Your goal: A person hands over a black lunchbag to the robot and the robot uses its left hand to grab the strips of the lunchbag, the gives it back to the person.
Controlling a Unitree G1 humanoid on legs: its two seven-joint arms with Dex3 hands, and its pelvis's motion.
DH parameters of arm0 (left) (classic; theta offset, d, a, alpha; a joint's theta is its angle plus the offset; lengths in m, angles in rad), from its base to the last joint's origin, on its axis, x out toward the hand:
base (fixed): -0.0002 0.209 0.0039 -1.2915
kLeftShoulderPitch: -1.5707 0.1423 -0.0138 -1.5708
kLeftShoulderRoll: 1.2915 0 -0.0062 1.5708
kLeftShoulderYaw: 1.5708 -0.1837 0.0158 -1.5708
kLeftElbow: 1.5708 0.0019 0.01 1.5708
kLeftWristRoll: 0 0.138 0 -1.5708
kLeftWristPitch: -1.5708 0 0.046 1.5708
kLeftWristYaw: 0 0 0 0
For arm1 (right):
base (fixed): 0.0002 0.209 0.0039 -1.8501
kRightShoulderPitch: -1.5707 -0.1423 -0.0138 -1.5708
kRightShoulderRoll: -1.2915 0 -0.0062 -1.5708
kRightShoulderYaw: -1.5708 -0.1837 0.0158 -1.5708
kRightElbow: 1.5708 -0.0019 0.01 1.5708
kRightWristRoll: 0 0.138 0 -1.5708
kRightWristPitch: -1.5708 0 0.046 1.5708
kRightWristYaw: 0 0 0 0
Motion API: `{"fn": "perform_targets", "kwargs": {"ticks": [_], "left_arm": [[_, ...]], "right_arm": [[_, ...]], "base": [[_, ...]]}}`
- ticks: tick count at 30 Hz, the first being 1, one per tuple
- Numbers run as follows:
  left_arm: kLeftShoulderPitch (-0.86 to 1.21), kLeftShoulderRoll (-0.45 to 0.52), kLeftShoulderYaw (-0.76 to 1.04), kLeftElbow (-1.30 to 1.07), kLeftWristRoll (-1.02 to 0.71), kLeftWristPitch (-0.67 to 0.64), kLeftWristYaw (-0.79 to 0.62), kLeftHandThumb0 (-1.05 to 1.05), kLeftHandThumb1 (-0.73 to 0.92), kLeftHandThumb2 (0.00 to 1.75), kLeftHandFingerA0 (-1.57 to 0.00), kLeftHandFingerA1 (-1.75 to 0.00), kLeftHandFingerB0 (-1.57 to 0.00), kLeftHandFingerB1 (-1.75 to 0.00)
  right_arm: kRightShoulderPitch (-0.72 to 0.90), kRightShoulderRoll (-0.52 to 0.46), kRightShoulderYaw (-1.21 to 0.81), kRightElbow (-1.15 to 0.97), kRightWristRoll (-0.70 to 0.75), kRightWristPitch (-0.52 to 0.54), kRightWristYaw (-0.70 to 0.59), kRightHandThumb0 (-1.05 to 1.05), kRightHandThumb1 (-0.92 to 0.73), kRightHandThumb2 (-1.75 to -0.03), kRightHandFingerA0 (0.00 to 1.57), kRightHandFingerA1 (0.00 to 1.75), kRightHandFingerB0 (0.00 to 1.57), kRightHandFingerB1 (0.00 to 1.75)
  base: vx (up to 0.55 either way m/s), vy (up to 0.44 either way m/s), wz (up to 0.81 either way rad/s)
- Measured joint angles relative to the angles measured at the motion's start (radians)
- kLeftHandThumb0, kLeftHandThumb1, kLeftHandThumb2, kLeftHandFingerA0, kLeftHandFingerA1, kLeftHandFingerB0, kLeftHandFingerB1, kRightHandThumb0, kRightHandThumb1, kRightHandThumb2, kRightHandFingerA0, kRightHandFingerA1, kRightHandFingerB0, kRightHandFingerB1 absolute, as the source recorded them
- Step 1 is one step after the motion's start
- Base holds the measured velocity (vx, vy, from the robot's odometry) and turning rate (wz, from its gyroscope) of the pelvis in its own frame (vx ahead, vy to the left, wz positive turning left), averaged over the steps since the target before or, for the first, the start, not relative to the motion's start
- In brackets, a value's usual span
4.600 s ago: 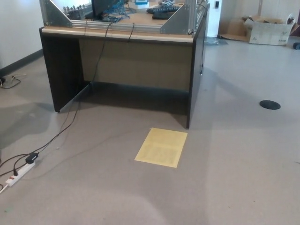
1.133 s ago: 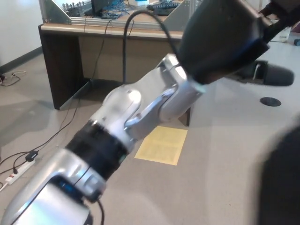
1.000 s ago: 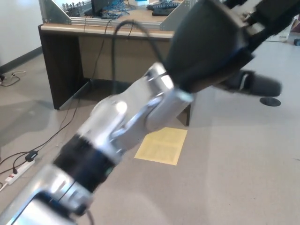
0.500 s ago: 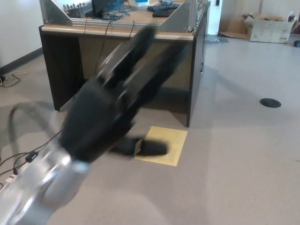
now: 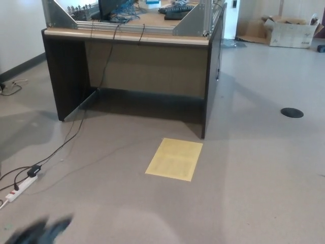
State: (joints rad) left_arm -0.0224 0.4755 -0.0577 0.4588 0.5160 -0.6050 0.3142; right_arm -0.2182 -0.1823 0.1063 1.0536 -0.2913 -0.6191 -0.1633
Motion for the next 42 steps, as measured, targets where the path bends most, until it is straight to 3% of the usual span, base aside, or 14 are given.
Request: {"fn": "perform_targets", "kwargs": {"ticks": [1, 2, 3, 4, 13, 27, 28, 29, 42], "left_arm": [[0.018, 0.000, 0.004, 0.052, -0.005, -0.002, 0.000, -0.75, 0.61, 0.89, -0.07, -0.38, -0.09, -0.34], [0.029, 0.000, 0.007, 0.091, -0.009, -0.004, 0.000, -0.36, 0.45, 1.01, 0.00, -0.48, 0.00, -0.46], [0.035, 0.000, 0.011, 0.122, -0.013, -0.007, 0.000, -0.36, 0.45, 1.01, 0.00, -0.48, 0.00, -0.46], [0.043, 0.000, 0.020, 0.176, -0.024, -0.014, -0.003, -0.68, 0.72, 0.62, -0.21, -0.30, -0.16, -0.27], [0.032, -0.018, 0.121, 0.440, -0.158, -0.061, -0.096, -0.67, 0.70, 0.61, -0.21, -0.31, -0.18, -0.28], [-0.022, -0.032, 0.148, 0.529, -0.271, -0.127, -0.216, -0.69, 0.67, 0.60, -0.22, -0.31, -0.18, -0.27], [-0.023, -0.032, 0.148, 0.530, -0.274, -0.130, -0.219, -0.69, 0.67, 0.60, -0.21, -0.30, -0.17, -0.27], [-0.023, -0.032, 0.148, 0.530, -0.276, -0.134, -0.224, -0.36, 0.40, 0.97, -0.01, -0.47, -0.01, -0.46], [-0.023, -0.031, 0.143, 0.511, -0.295, -0.141, -0.266, -0.36, 0.39, 0.97, 0.00, -0.47, 0.00, -0.46]], "right_arm": [[0.000, 0.000, 0.000, -0.001, 0.000, 0.000, -0.003, -0.53, -0.72, -0.62, 0.53, 0.45, 0.50, 0.42], [0.000, 0.000, 0.000, -0.001, 0.000, 0.000, -0.005, -0.56, -0.74, -0.62, 0.44, 0.41, 0.43, 0.39], [0.000, 0.000, -0.001, -0.001, -0.001, 0.000, -0.007, -0.66, -0.63, -0.97, 0.36, 0.54, 0.32, 0.49], [0.000, 0.000, -0.001, -0.002, -0.002, 0.000, -0.011, -0.66, -0.64, -0.97, 0.37, 0.54, 0.30, 0.49], [0.000, -0.016, -0.003, -0.004, -0.006, 0.000, -0.043, -0.68, -0.64, -0.99, 0.37, 0.55, 0.28, 0.48], [-0.007, -0.021, -0.013, -0.004, -0.004, -0.001, -0.060, -0.64, -0.62, -1.00, 0.38, 0.56, 0.26, 0.48], [-0.007, -0.021, -0.013, -0.004, -0.004, -0.001, -0.061, -0.63, -0.61, -0.99, 0.38, 0.56, 0.27, 0.49], [-0.008, -0.021, -0.014, -0.004, -0.004, -0.001, -0.061, -0.63, -0.74, -0.62, 0.44, 0.43, 0.39, 0.38], [-0.012, -0.021, -0.022, -0.005, -0.002, -0.001, -0.061, -0.61, -0.72, -0.62, 0.48, 0.43, 0.43, 0.39]], "base": [[0.00, 0.000, 0.00], [0.00, 0.000, 0.00], [0.00, 0.000, 0.00], [0.00, 0.000, 0.00], [0.00, 0.000, 0.00], [0.00, 0.000, 0.00], [0.00, 0.000, 0.00], [0.00, 0.000, 0.00], [0.00, 0.000, 0.00]]}}
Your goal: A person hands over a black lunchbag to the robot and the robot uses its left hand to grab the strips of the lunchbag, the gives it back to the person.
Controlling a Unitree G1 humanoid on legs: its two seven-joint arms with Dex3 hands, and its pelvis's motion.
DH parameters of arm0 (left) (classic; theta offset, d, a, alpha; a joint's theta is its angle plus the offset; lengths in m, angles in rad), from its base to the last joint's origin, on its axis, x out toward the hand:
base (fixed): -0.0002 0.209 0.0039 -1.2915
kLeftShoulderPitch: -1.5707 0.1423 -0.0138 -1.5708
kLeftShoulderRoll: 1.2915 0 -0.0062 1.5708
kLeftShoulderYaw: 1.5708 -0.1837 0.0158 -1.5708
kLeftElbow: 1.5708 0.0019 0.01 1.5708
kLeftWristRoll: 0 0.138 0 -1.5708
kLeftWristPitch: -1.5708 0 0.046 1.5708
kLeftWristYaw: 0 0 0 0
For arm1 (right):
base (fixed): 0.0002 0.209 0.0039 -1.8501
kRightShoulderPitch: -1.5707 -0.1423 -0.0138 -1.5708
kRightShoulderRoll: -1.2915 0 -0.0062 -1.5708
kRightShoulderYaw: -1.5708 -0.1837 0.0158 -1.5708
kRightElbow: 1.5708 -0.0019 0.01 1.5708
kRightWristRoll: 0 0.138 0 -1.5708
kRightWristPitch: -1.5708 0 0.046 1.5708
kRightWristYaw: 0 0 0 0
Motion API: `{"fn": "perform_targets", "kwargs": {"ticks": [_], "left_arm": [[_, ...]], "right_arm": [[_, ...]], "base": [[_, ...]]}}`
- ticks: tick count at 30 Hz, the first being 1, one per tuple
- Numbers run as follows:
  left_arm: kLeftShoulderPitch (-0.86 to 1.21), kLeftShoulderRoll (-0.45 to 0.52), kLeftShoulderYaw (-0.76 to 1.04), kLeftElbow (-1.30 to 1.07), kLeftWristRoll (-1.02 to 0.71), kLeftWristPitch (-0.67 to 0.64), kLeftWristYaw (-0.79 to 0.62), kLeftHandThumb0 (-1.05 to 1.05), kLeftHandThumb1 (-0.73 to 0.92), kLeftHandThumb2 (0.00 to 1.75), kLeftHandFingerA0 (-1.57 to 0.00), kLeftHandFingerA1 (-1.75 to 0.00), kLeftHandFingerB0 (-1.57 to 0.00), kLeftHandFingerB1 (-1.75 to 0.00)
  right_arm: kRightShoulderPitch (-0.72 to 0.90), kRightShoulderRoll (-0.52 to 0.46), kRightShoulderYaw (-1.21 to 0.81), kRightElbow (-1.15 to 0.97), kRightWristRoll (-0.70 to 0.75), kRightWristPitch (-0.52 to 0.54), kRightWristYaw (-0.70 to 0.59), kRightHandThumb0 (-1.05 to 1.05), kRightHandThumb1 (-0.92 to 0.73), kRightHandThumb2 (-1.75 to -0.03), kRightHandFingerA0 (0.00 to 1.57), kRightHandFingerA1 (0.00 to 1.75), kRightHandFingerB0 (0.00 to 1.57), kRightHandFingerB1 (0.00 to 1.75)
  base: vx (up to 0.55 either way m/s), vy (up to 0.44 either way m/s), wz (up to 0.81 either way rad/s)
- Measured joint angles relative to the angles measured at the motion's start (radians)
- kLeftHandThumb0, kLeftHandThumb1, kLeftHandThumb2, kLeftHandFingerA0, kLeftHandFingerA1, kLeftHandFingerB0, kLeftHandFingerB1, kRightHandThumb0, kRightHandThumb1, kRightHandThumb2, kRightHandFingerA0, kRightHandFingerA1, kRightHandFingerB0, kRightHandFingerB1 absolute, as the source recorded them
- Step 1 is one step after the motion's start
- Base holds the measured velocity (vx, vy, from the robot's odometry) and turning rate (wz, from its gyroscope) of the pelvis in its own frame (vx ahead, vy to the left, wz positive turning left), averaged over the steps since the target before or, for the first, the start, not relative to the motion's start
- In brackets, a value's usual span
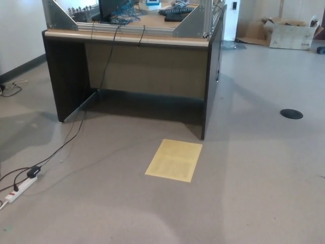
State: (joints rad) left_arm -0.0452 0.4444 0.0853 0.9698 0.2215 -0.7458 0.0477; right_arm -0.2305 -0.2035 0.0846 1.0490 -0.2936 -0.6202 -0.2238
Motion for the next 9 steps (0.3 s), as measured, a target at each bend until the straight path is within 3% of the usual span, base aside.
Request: {"fn": "perform_targets", "kwargs": {"ticks": [5, 6, 7, 8, 9], "left_arm": [[0.000, 0.001, -0.004, -0.002, 0.000, 0.000, 0.000, -0.36, 0.39, 0.97, -0.01, -0.47, -0.01, -0.46], [0.000, 0.002, -0.005, -0.002, 0.000, 0.000, 0.000, -0.69, 0.66, 0.60, -0.21, -0.30, -0.17, -0.27], [0.000, 0.002, -0.006, -0.002, 0.000, 0.000, 0.000, -0.70, 0.66, 0.60, -0.21, -0.30, -0.17, -0.27], [0.000, 0.002, -0.007, -0.002, 0.000, -0.001, 0.000, -0.69, 0.65, 0.60, -0.21, -0.30, -0.18, -0.27], [0.000, 0.002, -0.007, -0.002, 0.000, -0.001, 0.000, -0.69, 0.65, 0.60, -0.21, -0.30, -0.18, -0.27]], "right_arm": [[0.000, 0.000, -0.003, -0.001, 0.000, 0.000, 0.001, -0.60, -0.72, -0.62, 0.48, 0.43, 0.43, 0.39], [0.000, 0.000, -0.003, -0.001, 0.000, 0.000, 0.001, -0.60, -0.72, -0.62, 0.48, 0.43, 0.44, 0.39], [0.000, 0.000, -0.004, -0.001, 0.001, 0.000, 0.002, -0.60, -0.71, -0.62, 0.48, 0.43, 0.44, 0.40], [0.000, 0.000, -0.005, -0.001, 0.001, 0.000, 0.002, -0.59, -0.59, -0.99, 0.42, 0.57, 0.31, 0.50], [0.000, 0.000, -0.005, -0.001, 0.001, 0.000, 0.002, -0.59, -0.59, -0.99, 0.42, 0.57, 0.31, 0.50]], "base": [[0.00, 0.000, 0.00], [0.00, 0.000, 0.00], [0.00, 0.000, 0.00], [0.00, 0.000, 0.00], [0.00, 0.000, 0.00]]}}
